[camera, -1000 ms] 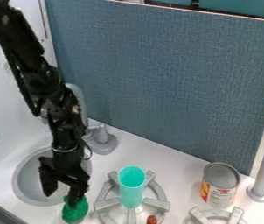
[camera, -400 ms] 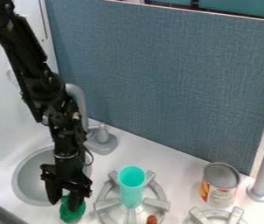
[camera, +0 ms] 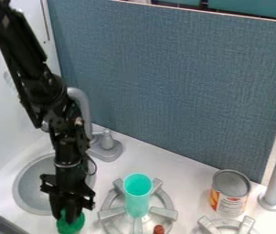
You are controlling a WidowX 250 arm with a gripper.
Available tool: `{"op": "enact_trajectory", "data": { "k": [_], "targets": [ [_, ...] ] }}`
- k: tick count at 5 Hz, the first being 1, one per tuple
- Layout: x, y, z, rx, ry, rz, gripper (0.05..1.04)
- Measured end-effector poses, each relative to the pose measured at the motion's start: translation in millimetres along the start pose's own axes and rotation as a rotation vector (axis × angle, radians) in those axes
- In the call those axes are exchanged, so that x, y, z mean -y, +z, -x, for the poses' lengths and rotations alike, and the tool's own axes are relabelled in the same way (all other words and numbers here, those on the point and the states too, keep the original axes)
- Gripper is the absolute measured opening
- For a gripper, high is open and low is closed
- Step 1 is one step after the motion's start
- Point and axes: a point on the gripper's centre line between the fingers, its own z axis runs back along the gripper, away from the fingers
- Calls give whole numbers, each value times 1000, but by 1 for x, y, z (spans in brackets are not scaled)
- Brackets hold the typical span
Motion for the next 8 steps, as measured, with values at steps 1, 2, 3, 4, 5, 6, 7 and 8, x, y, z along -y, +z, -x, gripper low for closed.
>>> {"op": "enact_trajectory", "data": {
  "k": [1, 2, 3, 4, 5, 6, 7, 8],
  "targets": [
    [21, 54, 2, 64, 2, -113, 369],
    [54, 97, 13, 74, 6, -188, 370],
    [100, 130, 17, 134, -97, -160, 369],
    [144, 122, 12, 177, -253, -25, 370],
    [190, 100, 5, 155, -379, 9, 370],
    [217, 60, -2, 79, -461, -2, 369],
    [226, 51, -11, 81, -474, -19, 370],
    [234, 45, -22, 84, -493, -33, 370]
  ]
}}
